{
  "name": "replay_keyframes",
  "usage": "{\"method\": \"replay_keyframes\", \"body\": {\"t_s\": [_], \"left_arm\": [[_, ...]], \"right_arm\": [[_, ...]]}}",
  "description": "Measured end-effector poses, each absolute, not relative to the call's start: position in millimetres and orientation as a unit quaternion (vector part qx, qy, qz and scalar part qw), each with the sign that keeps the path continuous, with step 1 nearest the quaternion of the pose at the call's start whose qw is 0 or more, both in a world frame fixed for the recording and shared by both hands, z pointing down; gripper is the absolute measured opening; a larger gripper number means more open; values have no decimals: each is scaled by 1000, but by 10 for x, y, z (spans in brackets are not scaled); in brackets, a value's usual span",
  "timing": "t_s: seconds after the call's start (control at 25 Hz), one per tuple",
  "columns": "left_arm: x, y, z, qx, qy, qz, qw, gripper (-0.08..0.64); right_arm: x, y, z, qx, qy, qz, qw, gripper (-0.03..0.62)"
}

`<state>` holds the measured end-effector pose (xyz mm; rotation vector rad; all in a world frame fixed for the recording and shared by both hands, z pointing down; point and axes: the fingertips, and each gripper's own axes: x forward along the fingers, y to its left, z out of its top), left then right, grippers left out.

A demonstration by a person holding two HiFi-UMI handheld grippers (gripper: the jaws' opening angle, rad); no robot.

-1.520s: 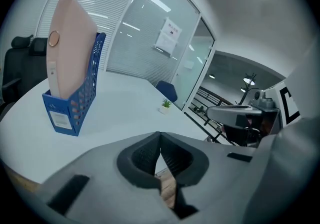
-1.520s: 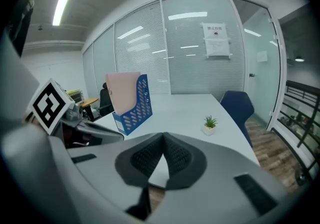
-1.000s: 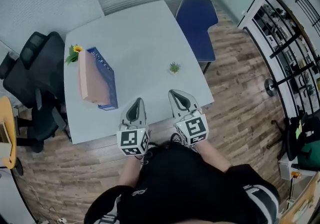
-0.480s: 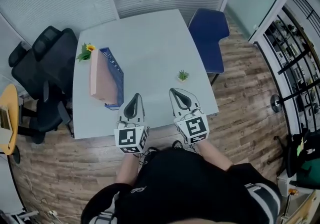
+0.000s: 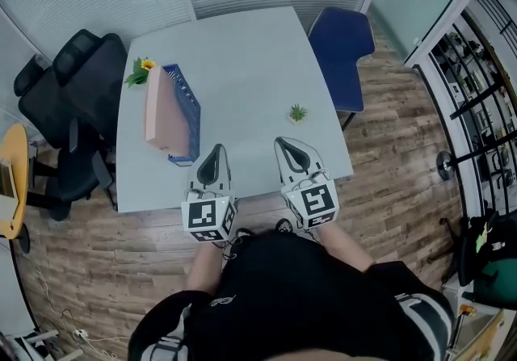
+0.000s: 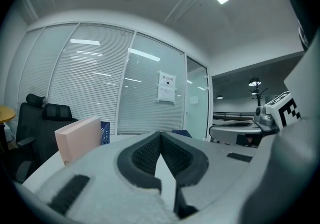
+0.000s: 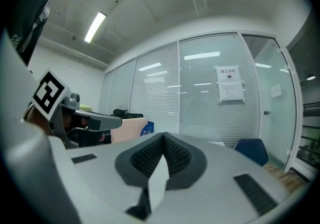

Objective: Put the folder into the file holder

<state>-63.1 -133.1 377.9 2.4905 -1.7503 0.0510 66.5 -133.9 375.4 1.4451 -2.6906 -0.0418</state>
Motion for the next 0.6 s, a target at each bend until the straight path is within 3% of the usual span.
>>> {"method": "replay_keyframes", "body": {"t_s": [0.6], "left_arm": [[-750,-1223,3906,812,-580,24,57,-3]], "right_arm": [[478,-1234,3816,462,-886,-10,45,3]]}}
